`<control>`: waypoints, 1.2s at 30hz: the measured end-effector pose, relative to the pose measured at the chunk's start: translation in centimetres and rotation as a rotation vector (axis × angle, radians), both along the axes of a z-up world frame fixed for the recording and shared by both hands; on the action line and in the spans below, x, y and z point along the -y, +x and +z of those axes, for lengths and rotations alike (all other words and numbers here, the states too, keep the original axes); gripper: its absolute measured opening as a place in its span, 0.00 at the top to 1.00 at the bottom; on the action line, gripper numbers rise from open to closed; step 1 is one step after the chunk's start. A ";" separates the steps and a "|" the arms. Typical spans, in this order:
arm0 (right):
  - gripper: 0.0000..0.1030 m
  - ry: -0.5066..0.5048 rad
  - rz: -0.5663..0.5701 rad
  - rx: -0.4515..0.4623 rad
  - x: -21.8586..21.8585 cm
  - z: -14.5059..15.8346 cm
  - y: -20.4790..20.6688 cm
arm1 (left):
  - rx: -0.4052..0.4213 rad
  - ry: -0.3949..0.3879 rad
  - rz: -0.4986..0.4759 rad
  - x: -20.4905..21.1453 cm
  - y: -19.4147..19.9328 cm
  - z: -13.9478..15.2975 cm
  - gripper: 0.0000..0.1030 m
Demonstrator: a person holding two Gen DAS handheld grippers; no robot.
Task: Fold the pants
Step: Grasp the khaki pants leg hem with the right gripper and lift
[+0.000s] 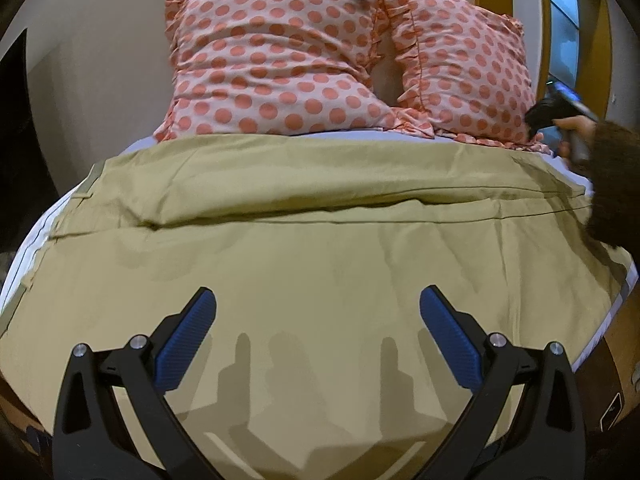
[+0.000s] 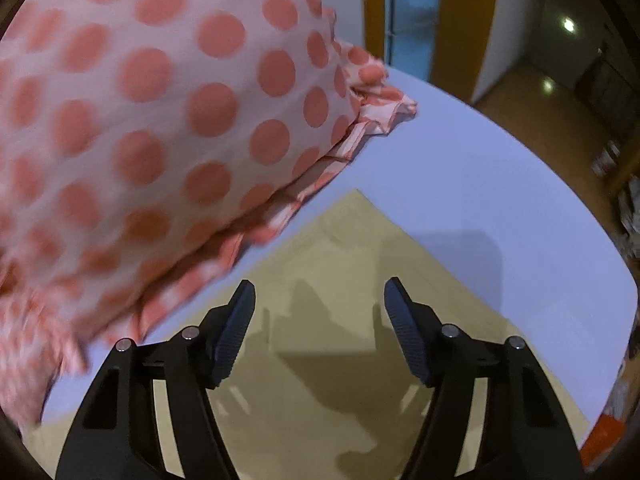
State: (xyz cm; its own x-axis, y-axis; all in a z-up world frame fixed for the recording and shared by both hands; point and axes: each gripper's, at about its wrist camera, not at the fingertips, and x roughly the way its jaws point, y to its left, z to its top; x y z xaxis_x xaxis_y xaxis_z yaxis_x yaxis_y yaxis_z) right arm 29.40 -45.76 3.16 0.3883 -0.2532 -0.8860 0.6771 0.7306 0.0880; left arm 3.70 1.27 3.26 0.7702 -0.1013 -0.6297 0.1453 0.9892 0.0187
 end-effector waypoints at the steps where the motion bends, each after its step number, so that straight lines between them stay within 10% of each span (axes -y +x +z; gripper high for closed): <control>1: 0.33 0.006 -0.019 -0.034 0.3 -1.2 1.4 | 0.001 0.001 -0.002 -0.1 0.3 0.0 0.02; 8: 0.43 -0.080 0.005 -0.004 -0.5 -2.9 2.8 | -0.012 -0.049 0.010 -0.9 1.8 -0.3 0.02; 13: 0.94 -0.045 0.047 0.138 0.6 -2.7 0.7 | -0.019 -0.071 0.037 -1.4 1.9 -0.3 0.02; 21: 0.97 0.206 0.056 0.485 2.4 0.1 -7.8 | 0.007 -0.067 0.090 -2.5 0.5 0.5 0.02; 27: 0.99 0.336 0.119 0.745 2.9 3.3 -21.8 | 0.033 -0.120 0.129 -5.0 -0.3 1.8 0.02; 36: 0.96 0.496 0.049 0.528 2.1 -2.9 -31.1 | 0.078 -0.153 0.215 -8.5 -0.3 4.7 0.02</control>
State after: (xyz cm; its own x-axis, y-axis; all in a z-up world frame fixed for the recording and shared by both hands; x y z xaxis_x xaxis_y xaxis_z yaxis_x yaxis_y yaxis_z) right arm -1.71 -47.89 0.28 0.7964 0.1583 -0.5836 0.4209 0.5480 0.7229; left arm 3.44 9.74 8.01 0.8297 -0.0199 -0.5578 -0.0643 0.9893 -0.1309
